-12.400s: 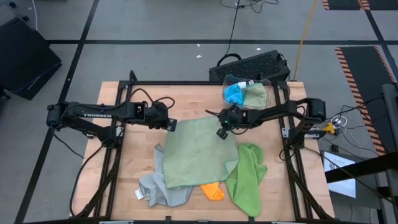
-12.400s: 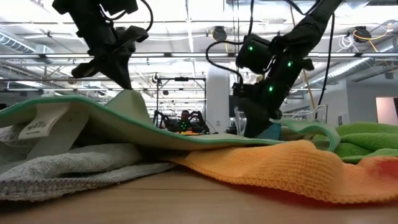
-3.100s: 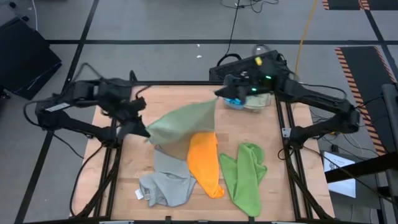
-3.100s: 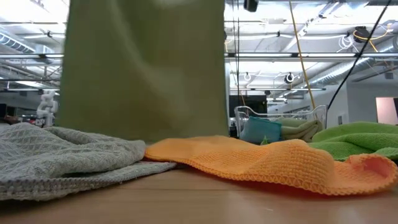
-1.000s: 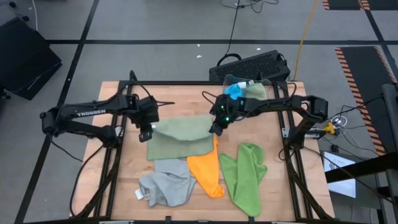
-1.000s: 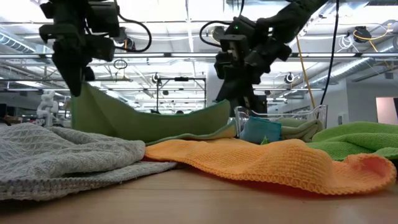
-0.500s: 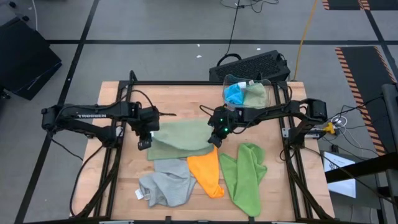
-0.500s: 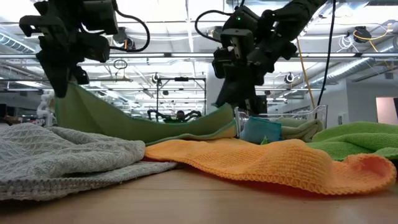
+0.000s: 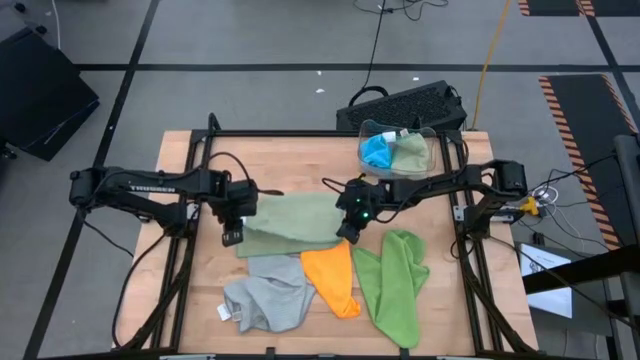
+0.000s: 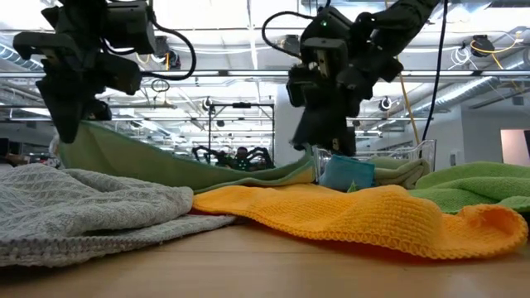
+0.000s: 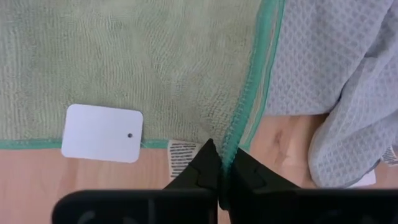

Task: Fold microfiber towels
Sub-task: Fold the light green microfiber towel

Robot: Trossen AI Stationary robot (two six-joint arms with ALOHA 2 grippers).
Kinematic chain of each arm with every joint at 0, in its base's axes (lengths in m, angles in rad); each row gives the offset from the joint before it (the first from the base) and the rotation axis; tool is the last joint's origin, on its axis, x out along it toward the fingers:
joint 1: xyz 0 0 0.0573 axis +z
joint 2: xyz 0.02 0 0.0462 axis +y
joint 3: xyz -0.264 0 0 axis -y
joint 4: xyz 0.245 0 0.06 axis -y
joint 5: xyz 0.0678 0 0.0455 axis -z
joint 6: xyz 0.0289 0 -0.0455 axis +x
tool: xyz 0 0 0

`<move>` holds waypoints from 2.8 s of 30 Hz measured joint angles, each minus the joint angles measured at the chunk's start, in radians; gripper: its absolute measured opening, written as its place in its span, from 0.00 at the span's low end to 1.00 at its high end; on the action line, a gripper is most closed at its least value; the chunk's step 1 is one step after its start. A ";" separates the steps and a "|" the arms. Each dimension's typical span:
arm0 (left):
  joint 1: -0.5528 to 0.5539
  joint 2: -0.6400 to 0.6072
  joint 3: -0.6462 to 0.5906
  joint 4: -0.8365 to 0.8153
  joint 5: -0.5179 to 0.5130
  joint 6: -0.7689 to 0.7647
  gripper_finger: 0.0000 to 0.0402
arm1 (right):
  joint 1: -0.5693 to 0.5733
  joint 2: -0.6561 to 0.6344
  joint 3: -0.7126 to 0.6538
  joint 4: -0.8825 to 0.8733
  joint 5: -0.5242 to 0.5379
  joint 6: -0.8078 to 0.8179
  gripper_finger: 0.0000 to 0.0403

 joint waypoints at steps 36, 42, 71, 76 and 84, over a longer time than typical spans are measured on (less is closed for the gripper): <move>-0.073 0.000 -0.026 0.068 -0.129 -0.548 0.43 | -0.273 -0.163 0.001 -0.007 -0.288 -0.045 0.36; 0.133 0.011 -0.027 0.019 -0.081 -0.544 0.43 | -0.281 -0.163 0.001 -0.006 -0.173 -0.039 0.36; 0.560 0.157 -0.026 0.127 -0.098 -0.116 0.67 | -0.130 -0.163 0.048 -0.008 0.246 0.373 0.36; 0.570 0.239 -0.026 0.111 -0.045 -0.038 0.64 | -0.215 -0.163 0.049 -0.043 0.062 0.187 0.36; 0.541 0.280 -0.026 0.107 -0.054 0.062 0.63 | -0.344 -0.163 0.049 -0.064 -0.166 -0.017 0.36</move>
